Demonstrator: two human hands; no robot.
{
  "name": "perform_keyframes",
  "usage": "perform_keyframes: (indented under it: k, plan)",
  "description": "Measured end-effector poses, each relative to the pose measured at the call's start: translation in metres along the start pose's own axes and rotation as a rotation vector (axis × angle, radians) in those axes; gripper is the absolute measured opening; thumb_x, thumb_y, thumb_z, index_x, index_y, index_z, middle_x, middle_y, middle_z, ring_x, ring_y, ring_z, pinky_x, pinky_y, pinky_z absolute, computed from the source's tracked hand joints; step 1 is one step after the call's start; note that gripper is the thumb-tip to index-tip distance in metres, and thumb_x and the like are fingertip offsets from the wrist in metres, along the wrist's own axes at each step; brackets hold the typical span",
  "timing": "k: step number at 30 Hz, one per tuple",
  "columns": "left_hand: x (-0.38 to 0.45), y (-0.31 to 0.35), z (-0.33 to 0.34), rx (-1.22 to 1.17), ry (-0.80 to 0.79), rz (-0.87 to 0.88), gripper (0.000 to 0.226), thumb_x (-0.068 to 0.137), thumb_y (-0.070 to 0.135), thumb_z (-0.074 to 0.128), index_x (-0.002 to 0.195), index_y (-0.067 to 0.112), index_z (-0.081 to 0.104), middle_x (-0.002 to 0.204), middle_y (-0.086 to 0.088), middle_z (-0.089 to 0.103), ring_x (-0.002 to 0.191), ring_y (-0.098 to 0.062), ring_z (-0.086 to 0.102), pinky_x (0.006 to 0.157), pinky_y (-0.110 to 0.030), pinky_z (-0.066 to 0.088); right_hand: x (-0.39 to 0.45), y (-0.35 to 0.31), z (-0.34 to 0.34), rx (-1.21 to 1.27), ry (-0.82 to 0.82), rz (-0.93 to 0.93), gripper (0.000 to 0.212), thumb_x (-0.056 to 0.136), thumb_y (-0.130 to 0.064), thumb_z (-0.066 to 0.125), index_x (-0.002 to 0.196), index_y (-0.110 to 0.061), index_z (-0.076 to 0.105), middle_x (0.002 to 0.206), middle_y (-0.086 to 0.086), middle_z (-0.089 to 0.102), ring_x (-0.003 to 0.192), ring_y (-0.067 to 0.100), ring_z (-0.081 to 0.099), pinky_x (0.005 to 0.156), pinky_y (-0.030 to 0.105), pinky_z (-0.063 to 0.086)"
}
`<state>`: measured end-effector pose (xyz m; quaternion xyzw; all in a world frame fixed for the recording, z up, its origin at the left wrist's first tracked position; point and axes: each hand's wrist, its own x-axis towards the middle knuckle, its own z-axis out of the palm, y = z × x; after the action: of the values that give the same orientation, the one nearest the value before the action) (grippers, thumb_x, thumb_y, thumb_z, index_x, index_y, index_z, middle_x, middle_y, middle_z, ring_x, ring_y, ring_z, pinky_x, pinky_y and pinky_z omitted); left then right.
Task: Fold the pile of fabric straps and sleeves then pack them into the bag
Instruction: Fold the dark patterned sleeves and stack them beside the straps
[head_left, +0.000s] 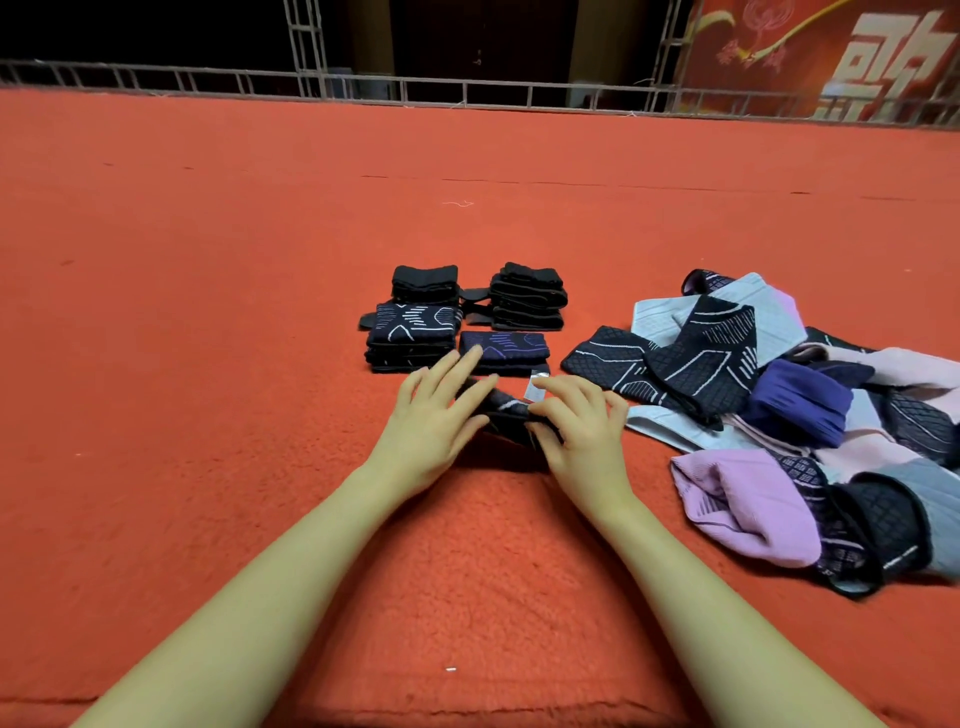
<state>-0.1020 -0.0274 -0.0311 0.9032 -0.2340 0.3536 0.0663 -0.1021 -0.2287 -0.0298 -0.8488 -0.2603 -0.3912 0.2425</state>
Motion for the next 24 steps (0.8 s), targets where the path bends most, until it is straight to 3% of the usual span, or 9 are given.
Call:
perform_keyframes:
  k: [3,6,12,16,19,24]
  plan:
    - [-0.012,0.003,0.005,0.032,-0.078,0.042,0.040,0.092,0.040,0.039,0.129,0.024,0.045,0.132,0.000,0.059,0.121,-0.018,0.052,0.094,-0.036,0.026,-0.007,0.006,0.000,0.067,-0.056,-0.008,0.011,0.078,-0.025,0.057,0.088,-0.023,0.060,0.109,-0.005,0.065,0.104,0.014,0.051,0.081,0.029,0.020]
    - [-0.018,0.007,0.007,-0.086,-0.118,-0.007,0.037,0.092,0.039,0.040,0.123,0.025,0.054,0.120,0.005,0.066,0.111,-0.014,0.061,0.090,-0.033,0.024,-0.013,0.005,0.000,0.151,-0.119,0.049,0.015,0.079,-0.031,0.057,0.093,-0.027,0.057,0.099,-0.010,0.065,0.097,0.008,0.053,0.076,0.026,0.018]
    - [-0.022,0.011,0.004,-0.238,-0.072,-0.038,0.035,0.090,0.039,0.045,0.111,0.023,0.068,0.110,0.009,0.069,0.103,-0.009,0.061,0.087,-0.028,0.023,-0.019,0.012,-0.002,0.139,-0.229,0.128,0.046,0.082,-0.057,0.047,0.111,-0.029,0.069,0.121,-0.015,0.063,0.113,-0.001,0.043,0.084,0.026,0.013]
    - [-0.024,0.013,0.007,-0.274,-0.023,-0.051,0.033,0.090,0.037,0.048,0.107,0.021,0.071,0.109,0.008,0.070,0.099,-0.011,0.064,0.086,-0.028,0.025,-0.019,0.015,-0.004,0.149,-0.295,0.081,0.048,0.083,-0.059,0.042,0.110,-0.031,0.070,0.122,-0.015,0.063,0.119,0.001,0.045,0.087,0.025,0.012]
    - [-0.016,0.017,0.009,-0.278,0.079,-0.063,0.029,0.090,0.032,0.051,0.104,0.019,0.073,0.108,0.006,0.071,0.097,-0.010,0.064,0.087,-0.029,0.026,-0.013,0.012,-0.001,0.087,-0.163,0.080,0.036,0.085,-0.050,0.047,0.100,-0.031,0.073,0.116,-0.014,0.067,0.113,0.008,0.053,0.084,0.026,0.013]
    - [0.025,0.006,0.007,-0.188,0.238,-0.095,0.030,0.087,0.030,0.053,0.102,0.017,0.074,0.113,0.000,0.070,0.105,-0.009,0.054,0.087,-0.028,0.026,0.023,0.012,0.011,0.110,0.035,0.204,0.032,0.084,-0.045,0.051,0.100,-0.031,0.074,0.117,-0.012,0.066,0.111,0.006,0.045,0.084,0.025,0.015]
